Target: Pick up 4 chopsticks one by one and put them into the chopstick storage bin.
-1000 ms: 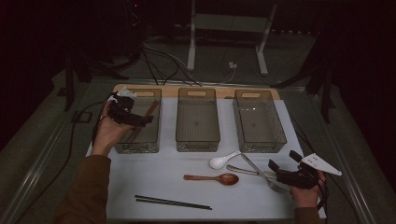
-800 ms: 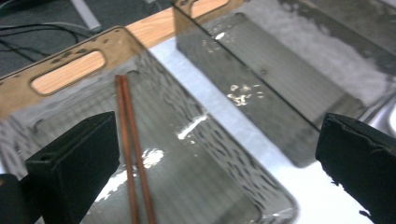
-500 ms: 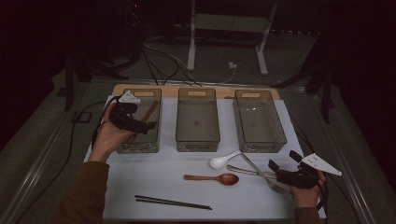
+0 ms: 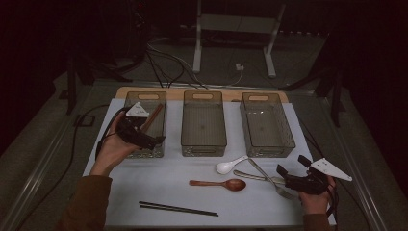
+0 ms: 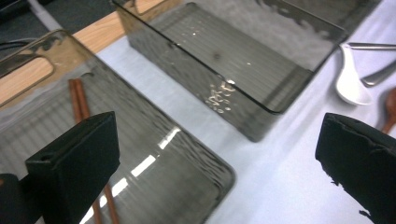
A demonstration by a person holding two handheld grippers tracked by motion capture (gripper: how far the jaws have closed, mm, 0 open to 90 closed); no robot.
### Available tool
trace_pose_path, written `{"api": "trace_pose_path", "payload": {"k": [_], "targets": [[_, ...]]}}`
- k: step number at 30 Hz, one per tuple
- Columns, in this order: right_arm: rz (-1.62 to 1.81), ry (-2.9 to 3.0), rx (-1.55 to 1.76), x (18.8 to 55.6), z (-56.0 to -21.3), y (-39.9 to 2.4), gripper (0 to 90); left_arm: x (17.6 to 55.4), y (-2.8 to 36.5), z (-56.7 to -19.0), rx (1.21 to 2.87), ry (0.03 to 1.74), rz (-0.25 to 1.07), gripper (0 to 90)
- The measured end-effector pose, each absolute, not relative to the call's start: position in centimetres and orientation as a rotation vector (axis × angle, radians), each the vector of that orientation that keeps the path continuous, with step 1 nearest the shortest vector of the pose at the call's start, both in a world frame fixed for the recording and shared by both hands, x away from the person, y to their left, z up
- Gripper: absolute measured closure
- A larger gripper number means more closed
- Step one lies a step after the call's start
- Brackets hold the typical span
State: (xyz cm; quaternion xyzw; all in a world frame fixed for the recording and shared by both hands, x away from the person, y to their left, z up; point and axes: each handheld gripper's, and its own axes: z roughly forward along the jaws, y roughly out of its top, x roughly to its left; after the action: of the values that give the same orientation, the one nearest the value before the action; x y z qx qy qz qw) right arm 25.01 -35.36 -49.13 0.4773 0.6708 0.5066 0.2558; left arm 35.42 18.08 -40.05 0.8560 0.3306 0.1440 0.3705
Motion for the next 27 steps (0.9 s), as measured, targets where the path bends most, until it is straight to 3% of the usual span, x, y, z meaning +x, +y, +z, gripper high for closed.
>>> {"api": "trace_pose_path", "payload": {"k": [27], "targets": [[1.376, 1.82, 1.297, 25.0, -49.1, -35.3, 0.0, 30.1, 16.0, -44.2, 2.29, 0.676, 0.253, 0.9]]}}
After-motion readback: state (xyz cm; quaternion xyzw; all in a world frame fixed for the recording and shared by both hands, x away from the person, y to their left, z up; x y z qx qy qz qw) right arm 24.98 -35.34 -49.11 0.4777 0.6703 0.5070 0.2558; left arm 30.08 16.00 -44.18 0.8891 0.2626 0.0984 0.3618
